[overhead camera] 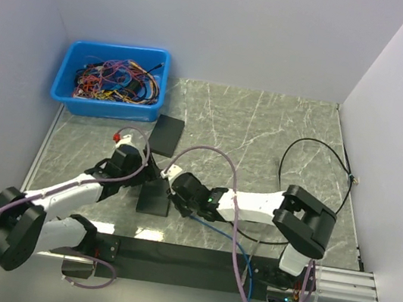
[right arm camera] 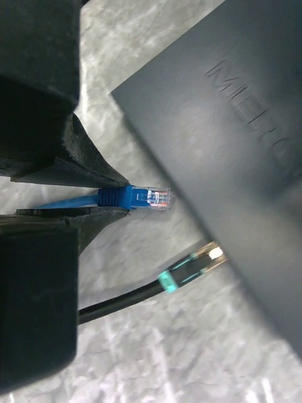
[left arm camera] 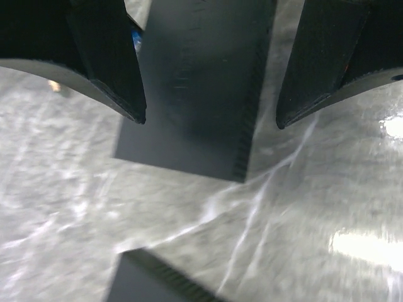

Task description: Insert the plug into the switch port

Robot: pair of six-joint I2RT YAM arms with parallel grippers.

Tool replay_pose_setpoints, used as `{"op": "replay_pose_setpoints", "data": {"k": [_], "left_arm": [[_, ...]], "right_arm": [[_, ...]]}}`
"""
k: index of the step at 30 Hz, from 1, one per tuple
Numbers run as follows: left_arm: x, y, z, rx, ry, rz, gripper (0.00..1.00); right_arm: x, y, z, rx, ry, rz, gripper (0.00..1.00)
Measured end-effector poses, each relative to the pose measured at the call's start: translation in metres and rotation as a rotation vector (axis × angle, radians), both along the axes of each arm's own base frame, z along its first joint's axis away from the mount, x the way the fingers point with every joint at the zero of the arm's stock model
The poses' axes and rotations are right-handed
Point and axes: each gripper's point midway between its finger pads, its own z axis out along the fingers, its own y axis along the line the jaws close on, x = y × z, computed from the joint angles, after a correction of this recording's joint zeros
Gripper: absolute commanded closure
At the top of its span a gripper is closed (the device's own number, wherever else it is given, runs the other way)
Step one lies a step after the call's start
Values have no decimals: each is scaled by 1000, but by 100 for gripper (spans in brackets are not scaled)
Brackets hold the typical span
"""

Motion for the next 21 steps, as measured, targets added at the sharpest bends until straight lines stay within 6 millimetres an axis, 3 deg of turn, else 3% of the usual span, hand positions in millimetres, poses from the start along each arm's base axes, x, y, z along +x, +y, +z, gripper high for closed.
{"op": "replay_pose_setpoints", "data": {"k": [2,8,14,21], "left_arm": [[-2,0,-11,9,38,1,11],[13,-10,-8,-36,0,-7,14],[21,-28,-7,-82,-28,-77,16],[22,-31,-6,-82,-31,-98,15]], "right_arm": [[-1,8,0,-6,1,10,100],[-9,26,0,-25,6,50,100],[-20,32,1,-32,22,83,100],[-20,32,1,-36,23,83,100]]}}
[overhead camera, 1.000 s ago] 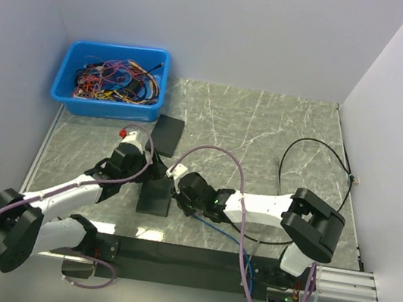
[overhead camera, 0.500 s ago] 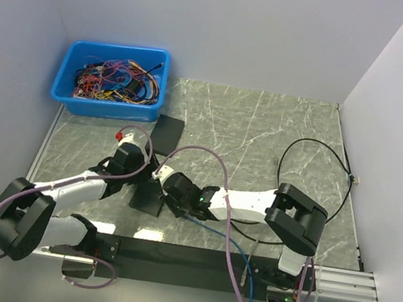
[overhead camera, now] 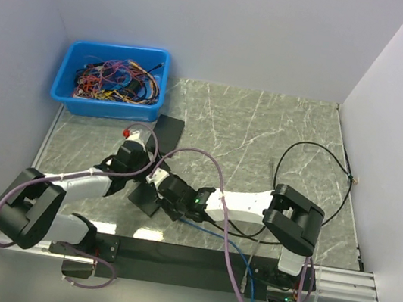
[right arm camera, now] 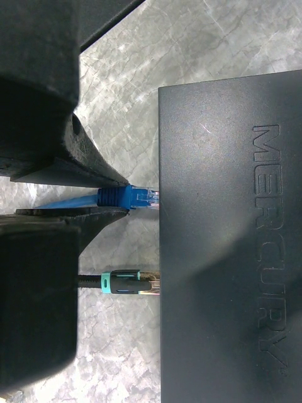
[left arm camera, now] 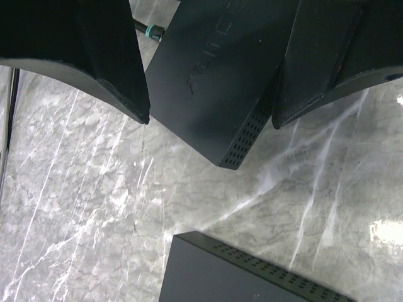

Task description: Insert the plug into the switch port

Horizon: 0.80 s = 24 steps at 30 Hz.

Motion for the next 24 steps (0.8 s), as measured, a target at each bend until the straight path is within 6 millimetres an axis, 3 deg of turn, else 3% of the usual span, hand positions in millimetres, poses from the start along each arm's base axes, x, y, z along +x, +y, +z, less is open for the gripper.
{"op": "replay_pose_setpoints", "data": {"k": [24], "left_arm": [[-21,11,1,-61,-58,30,16]], "right_arm": [[-1,5,2,-97,20,31,100]]}}
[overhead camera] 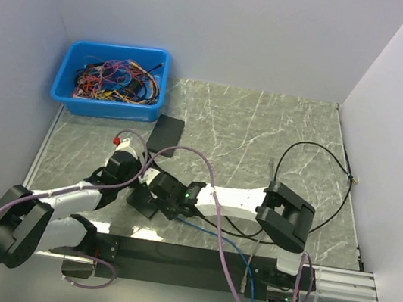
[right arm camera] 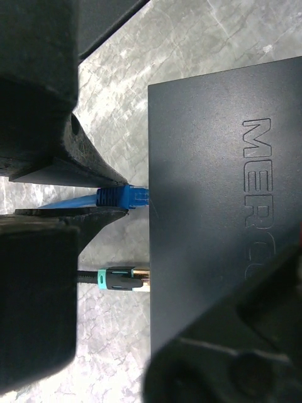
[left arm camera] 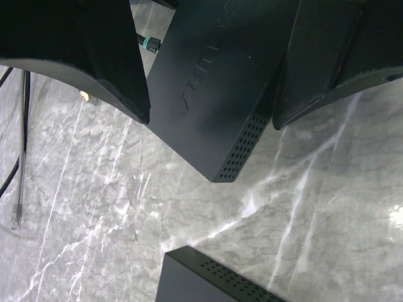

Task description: Insert the plug into the switch port

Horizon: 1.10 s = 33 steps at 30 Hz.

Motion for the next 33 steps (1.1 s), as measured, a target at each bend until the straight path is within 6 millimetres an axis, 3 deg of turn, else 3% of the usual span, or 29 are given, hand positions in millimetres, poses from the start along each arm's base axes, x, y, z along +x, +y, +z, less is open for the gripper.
{"op": "replay_pose_setpoints", "data": {"k": [28,30,31,33], "left_arm": [[-10,44,1,-71,-71,262,15],[-12,47,0,-62,-67,274,15],[-12,49,0,-57,-68,281,14],[-13,52,0,-42,-62,292,13]], "right_arm": [[-13,38,6,-114,60,40,100],[-14,41,6,-104,65,46,96],[-15,42,6,-100,68,49,87],[-16,44,4,-87,70,55,80]]}}
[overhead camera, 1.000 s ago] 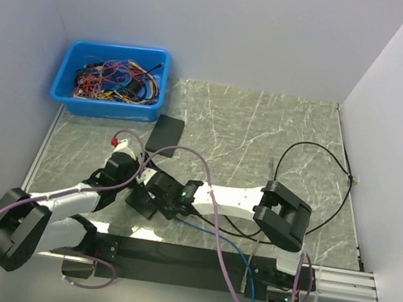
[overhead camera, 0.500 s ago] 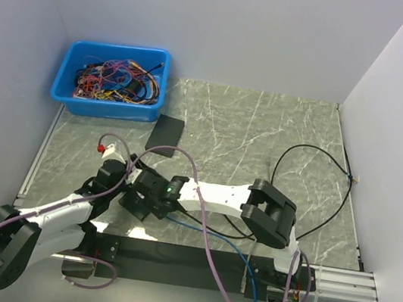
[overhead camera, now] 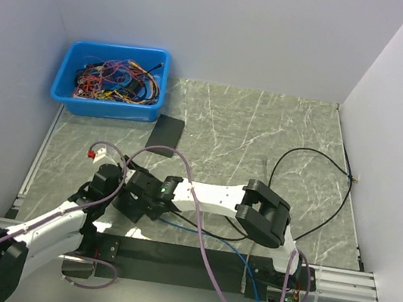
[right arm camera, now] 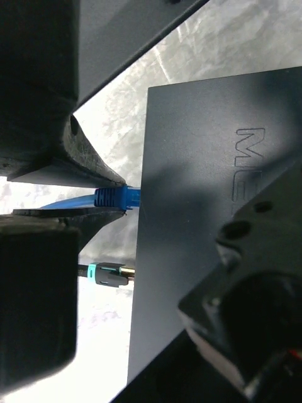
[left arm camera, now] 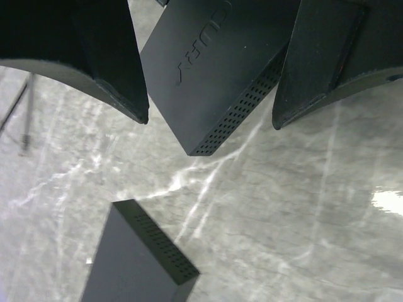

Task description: Insert the plug into the switch port

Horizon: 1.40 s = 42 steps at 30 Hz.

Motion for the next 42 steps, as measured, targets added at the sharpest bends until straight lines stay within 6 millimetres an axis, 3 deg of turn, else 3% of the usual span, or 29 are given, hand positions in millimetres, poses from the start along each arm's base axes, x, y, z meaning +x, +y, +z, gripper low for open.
{"op": "replay_pose_setpoints", "data": {"k": [4,7,13,20,25,29,32,35,37,42], "left_arm": [[-4,5,1,26,38,15,9],[-8,7,3,39,65,23,7],[-24,-9,7,49,136,-79,5],[-23,-18,34,53,130,-141,2],[-2,-25,73,68,60,-160,2],[20,-29,100,91,23,-164,2],[31,-28,111,99,-1,-159,2],[35,-28,110,103,-3,-165,2],[37,-29,108,100,1,-171,3],[35,-30,98,91,13,-184,3]], "right_arm": [[4,11,-2,78,-28,3,56],[-3,17,0,146,-22,6,43],[-3,-6,4,189,-70,6,30],[11,-65,52,260,-139,-156,27],[11,-70,81,327,-146,-183,26],[18,-83,74,289,-133,-239,32],[43,-109,66,265,-114,-353,38],[75,-152,54,209,-115,-526,41],[85,-175,47,167,-114,-605,42],[79,-190,37,109,-79,-645,44]]}}
